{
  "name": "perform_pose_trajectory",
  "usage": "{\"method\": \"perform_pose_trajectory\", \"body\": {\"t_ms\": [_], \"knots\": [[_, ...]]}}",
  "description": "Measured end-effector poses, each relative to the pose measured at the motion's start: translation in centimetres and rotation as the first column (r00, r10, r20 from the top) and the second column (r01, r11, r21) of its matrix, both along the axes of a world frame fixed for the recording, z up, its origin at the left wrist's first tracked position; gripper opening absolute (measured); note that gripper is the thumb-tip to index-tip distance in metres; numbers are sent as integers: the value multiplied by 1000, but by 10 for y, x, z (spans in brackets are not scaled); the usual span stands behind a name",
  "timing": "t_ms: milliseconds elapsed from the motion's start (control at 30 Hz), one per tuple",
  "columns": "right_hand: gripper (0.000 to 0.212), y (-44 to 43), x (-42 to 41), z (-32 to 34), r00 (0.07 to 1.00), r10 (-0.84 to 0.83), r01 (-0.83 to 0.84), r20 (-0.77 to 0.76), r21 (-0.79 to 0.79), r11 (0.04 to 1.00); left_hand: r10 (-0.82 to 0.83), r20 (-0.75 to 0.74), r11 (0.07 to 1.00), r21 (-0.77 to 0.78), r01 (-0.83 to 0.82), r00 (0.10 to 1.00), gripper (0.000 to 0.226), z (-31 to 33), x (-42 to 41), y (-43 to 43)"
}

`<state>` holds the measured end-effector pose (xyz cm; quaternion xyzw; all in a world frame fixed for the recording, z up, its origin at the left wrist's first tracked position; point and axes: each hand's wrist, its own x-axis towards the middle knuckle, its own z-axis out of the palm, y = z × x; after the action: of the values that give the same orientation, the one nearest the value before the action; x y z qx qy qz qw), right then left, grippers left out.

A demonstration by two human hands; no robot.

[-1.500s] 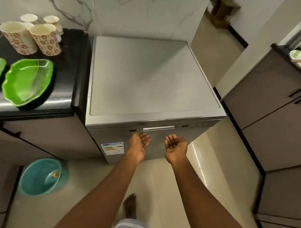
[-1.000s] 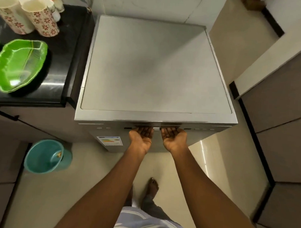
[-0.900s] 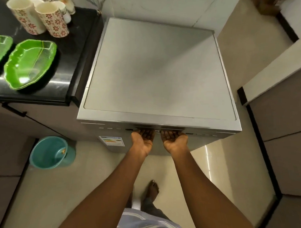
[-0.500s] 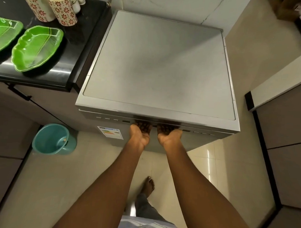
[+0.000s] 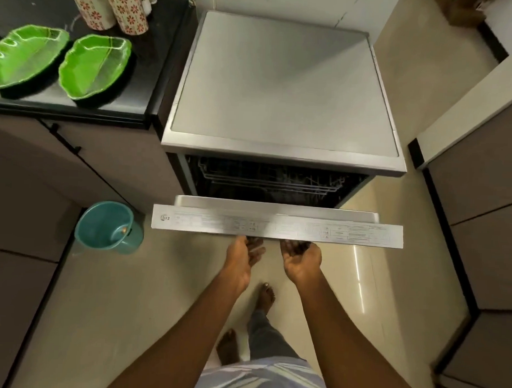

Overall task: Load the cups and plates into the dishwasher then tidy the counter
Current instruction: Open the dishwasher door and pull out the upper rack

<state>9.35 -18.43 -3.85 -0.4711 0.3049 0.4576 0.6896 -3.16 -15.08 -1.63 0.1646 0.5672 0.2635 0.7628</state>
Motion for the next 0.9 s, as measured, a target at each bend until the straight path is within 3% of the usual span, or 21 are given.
{"method": "perform_pose_trajectory", "body": {"t_ms": [67, 133, 167, 200, 267, 333, 367, 433, 567, 667, 900], "knots": [[26, -16, -8, 8, 992, 86, -68, 90, -181, 981, -212, -264, 950, 170, 262, 941, 29, 14, -10, -14], [17, -23, -16, 17, 945, 141, -27, 295, -361, 932, -223, -522, 812, 368, 453, 823, 29, 27, -14, -12], [16, -23, -19, 22, 875, 188, 25, 447, -428, 904, -168, -635, 722, 442, 533, 754, 28, 32, -13, -5], [17, -21, -21, 26, 757, 257, 72, 601, -468, 881, -103, -721, 623, 490, 610, 685, 25, 36, -11, 4], [15, -16, -21, 28, 411, 479, 51, 776, -544, 837, -51, -821, 433, 495, 753, 568, 28, 33, -4, 26], [4, -8, -15, 27, 5, 696, -48, 718, -695, 717, -89, -909, 292, 367, 883, 407, 39, 18, -1, 43], [11, -3, -9, 21, -177, 750, -84, 637, -769, 633, -115, -942, 240, 282, 929, 316, 44, 10, -2, 47], [25, 3, -1, 8, -417, 774, -122, 477, -873, 472, -137, -977, 158, 144, 977, 166, 49, -9, -9, 50], [33, 0, 2, -12, -580, 748, -76, 322, -936, 344, -33, -995, 105, 93, 990, 97, 45, -26, -15, 40], [30, -12, -3, -18, -658, 716, -13, 234, -954, 300, -85, -995, 93, 53, 994, 60, 36, -27, -15, 32], [33, -87, -34, -47, -642, 719, -117, 266, -961, 251, -298, -953, 138, 10, 990, 51, 29, -54, -42, -22]]}}
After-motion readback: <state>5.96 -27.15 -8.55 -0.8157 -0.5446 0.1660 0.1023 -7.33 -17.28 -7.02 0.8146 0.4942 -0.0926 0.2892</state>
